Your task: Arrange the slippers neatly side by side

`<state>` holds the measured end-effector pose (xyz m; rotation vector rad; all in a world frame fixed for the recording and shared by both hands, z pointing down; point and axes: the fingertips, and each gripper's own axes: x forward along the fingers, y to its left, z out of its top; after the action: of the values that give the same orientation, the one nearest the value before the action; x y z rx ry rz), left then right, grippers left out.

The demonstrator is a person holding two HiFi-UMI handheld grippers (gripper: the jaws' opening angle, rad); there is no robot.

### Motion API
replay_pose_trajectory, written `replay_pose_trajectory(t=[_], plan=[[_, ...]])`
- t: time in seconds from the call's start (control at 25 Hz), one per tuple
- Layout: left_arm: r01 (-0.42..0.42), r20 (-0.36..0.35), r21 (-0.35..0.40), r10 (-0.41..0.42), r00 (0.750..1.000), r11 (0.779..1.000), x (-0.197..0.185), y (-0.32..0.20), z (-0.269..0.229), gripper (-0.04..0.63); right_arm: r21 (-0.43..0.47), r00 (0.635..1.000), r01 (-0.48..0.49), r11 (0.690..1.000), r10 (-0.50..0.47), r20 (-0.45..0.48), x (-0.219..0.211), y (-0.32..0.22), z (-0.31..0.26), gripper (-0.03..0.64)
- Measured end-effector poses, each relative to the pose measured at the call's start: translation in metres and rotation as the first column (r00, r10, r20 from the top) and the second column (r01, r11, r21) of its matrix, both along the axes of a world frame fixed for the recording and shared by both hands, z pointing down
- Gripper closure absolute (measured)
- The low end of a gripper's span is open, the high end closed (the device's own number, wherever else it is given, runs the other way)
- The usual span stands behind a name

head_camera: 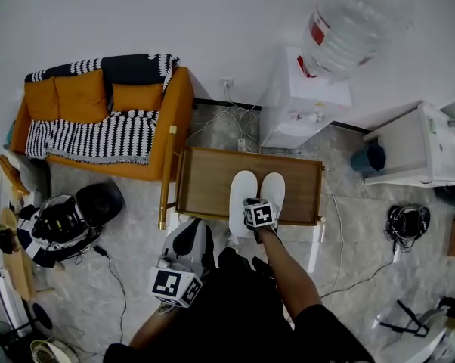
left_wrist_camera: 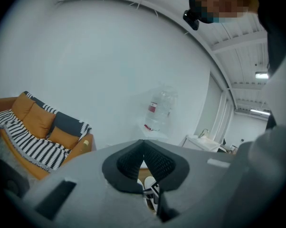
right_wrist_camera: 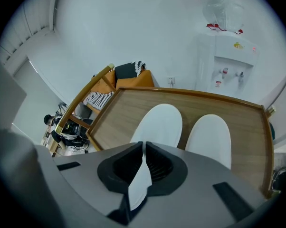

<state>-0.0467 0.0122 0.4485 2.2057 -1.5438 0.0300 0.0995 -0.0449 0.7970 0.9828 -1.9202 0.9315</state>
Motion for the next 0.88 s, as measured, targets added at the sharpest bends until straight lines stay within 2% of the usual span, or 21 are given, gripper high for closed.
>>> replay_pose_trajectory(t=[0.28,0.48,0.6,0.88], plan=[[0.002,0.009,-0.001,-0.002,1.0,1.0,0.003,0.0,0.0,0.583,-0.026,1.0,-0.007,1.0,0.006,-0.016,0.006,0.0,0.012,0.588],[-0.014,0.014,0.01,0.013,1.0,1.0,0.007,-0.002,-0.001,0.583,-0.031,1.0,-0.002,1.0,0.002,0.006,0.005,-0.002,0.012,0.586],[-0.006,0.001,-0.003,0.006,1.0,1.0,0.008,-0.002,-0.003,0.583,-0.036,1.0,-0.002,0.999,0.003,0.014,0.004,-0.001,0.009,0.541],[-0.026,0.018,0.022,0.025,1.0,0.999,0.019,0.002,-0.007,0.583,0.004,1.0,-0.006,1.0,0.006,0.022,0.01,-0.004,-0.011,0.514]])
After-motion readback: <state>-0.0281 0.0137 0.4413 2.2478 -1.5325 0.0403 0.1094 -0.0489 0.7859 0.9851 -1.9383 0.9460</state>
